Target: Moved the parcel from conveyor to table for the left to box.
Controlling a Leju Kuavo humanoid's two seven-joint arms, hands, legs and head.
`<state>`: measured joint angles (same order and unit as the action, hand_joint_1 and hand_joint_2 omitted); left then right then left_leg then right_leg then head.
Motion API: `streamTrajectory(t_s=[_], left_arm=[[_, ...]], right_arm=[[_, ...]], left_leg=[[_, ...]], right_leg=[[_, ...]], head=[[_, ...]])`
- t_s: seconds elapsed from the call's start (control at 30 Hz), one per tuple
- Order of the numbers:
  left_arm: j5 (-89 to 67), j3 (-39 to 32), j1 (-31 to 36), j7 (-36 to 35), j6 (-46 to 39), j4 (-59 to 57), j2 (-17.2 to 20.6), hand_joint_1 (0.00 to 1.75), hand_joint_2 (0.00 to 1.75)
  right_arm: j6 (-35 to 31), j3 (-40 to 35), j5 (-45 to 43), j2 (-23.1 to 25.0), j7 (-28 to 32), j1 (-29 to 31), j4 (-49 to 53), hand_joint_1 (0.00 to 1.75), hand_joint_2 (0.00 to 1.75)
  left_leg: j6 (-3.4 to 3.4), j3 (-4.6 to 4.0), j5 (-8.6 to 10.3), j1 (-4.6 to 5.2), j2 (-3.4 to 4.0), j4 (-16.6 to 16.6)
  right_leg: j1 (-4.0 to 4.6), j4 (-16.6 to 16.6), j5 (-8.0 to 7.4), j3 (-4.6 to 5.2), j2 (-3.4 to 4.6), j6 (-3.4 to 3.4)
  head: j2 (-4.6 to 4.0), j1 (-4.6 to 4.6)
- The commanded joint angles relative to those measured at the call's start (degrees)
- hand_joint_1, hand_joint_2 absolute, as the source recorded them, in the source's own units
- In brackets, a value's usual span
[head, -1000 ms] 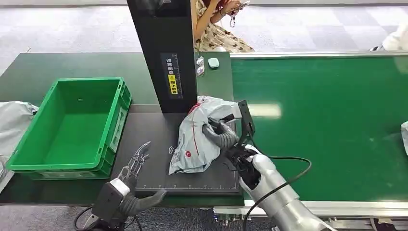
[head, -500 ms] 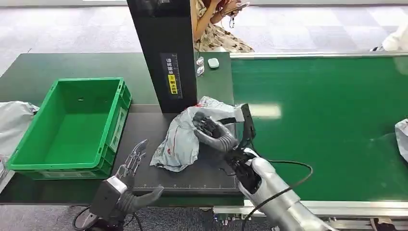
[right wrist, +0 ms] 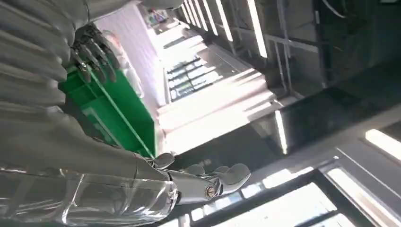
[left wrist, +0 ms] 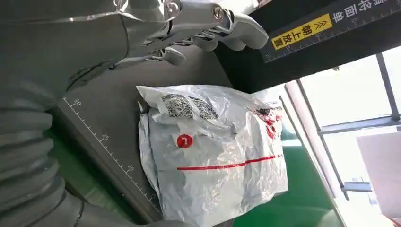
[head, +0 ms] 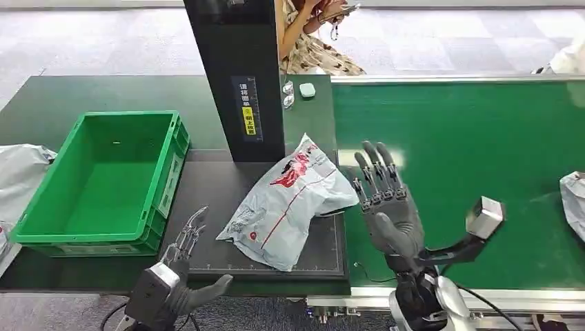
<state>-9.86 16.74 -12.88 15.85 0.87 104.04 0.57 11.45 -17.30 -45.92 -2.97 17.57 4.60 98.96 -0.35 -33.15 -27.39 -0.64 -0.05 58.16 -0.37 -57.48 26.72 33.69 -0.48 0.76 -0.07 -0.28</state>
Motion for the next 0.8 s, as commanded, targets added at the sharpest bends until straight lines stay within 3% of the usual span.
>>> streamTrajectory(t_s=[0.03,0.1,0.23,0.4,0.57,0.6,0.8], left_arm=[[-5.1,3.3,3.2,-3.3,5.7,-2.7,1.8,0.0,1.75],[-5.9,4.0,3.8,-3.6,5.8,-3.6,0.8,0.0,1.75],[-14.1,10.7,11.0,-5.5,8.6,-11.0,2.4,0.0,1.75],[-13.2,15.3,29.3,-6.0,10.9,-27.3,2.2,0.0,1.75],[-8.1,14.5,47.2,-7.4,12.3,-38.0,0.0,0.0,1.75],[-7.5,14.2,48.1,-7.7,12.9,-38.2,-0.1,0.0,1.75],[-4.7,13.6,54.3,-9.6,12.8,-38.8,-0.3,0.0,1.75]], right_arm=[[-1.5,13.7,1.7,7.0,-1.7,-8.1,7.3,0.0,1.75],[-1.1,14.3,1.8,7.6,-2.0,-7.9,6.6,0.0,1.75],[-0.1,15.1,2.4,8.4,-3.2,-7.3,3.2,0.0,1.75],[0.9,16.1,2.9,9.3,-3.7,-5.5,1.3,0.0,1.75],[1.1,17.5,3.5,9.0,-4.2,-6.5,2.1,0.0,1.75],[1.1,17.6,3.5,9.0,-4.2,-6.6,2.1,0.0,1.75],[1.5,19.0,4.4,9.5,-3.6,-7.0,2.8,0.0,1.75]], left_leg=[[0.0,0.06,0.02,0.0,-0.06,0.0],[0.0,0.13,0.05,0.0,-0.18,-0.1],[0.01,0.16,0.08,0.02,-0.14,-0.1],[0.0,0.22,0.21,0.04,-0.36,-0.2],[0.0,0.04,0.29,-0.01,-0.3,0.0],[-0.04,0.02,0.39,-0.03,-0.51,0.0],[-0.03,0.07,0.35,-0.04,-0.15,0.0]], right_leg=[[0.0,0.0,0.01,-0.06,-0.05,0.0],[0.0,0.1,0.02,-0.15,-0.17,0.0],[-0.02,0.1,-0.02,-0.15,-0.14,0.0],[-0.03,0.2,-0.05,-0.28,-0.35,-0.01],[0.01,0.0,-0.18,-0.1,-0.28,-0.02],[0.03,0.0,-0.25,-0.14,-0.48,0.02],[0.05,0.0,-0.33,-0.09,-0.14,0.03]], head=[[0.0,0.0],[0.0,0.0],[0.0,0.0],[0.0,0.02],[0.0,-0.02],[0.0,-0.02],[0.0,0.0]])
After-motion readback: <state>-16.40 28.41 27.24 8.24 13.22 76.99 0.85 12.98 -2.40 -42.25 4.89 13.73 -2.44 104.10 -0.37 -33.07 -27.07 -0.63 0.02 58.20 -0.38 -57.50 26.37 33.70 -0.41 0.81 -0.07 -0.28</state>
